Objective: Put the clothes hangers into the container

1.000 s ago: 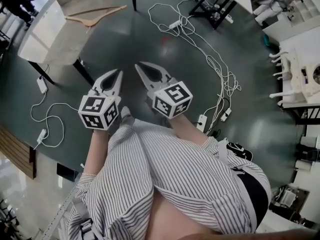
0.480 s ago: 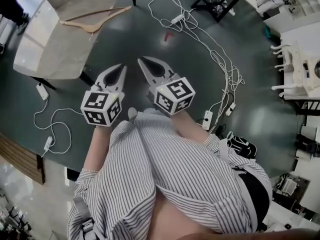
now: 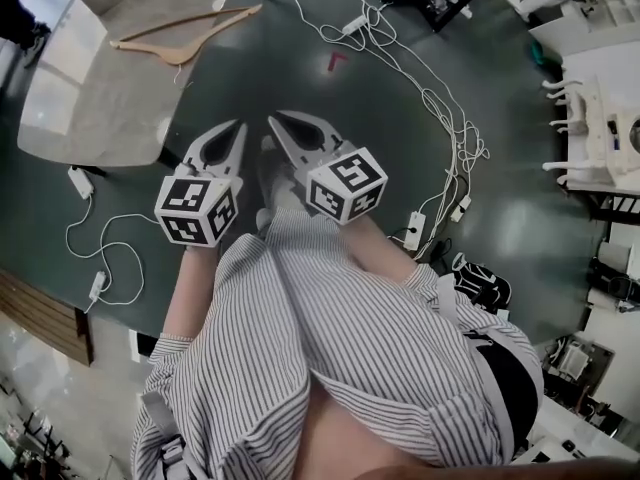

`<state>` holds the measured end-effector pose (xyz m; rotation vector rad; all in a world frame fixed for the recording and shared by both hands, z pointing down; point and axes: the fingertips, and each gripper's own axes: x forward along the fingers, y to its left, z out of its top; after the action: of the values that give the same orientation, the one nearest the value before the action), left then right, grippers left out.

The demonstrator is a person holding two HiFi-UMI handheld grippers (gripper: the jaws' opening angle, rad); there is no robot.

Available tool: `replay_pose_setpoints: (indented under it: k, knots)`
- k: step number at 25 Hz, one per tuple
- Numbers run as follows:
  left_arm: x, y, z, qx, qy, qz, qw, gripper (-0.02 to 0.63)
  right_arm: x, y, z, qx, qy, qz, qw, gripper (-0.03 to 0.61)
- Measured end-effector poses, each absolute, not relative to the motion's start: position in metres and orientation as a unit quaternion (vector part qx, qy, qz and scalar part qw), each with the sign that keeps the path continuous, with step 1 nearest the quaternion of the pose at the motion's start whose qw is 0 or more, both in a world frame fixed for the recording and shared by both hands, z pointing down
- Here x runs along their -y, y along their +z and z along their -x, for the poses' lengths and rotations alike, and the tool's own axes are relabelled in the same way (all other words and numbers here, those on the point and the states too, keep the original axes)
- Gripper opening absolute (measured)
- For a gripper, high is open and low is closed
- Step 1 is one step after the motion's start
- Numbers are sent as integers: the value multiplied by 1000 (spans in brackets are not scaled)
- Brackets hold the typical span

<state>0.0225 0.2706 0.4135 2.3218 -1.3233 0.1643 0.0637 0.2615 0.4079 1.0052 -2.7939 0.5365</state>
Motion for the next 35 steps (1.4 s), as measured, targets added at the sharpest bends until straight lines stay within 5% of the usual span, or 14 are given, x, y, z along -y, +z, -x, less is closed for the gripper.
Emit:
replay_pose_setpoints:
  k: [35]
  knots:
    - [39,416,10,564,40,-789,241,9,65,406,-40,950,168,-247,87,15]
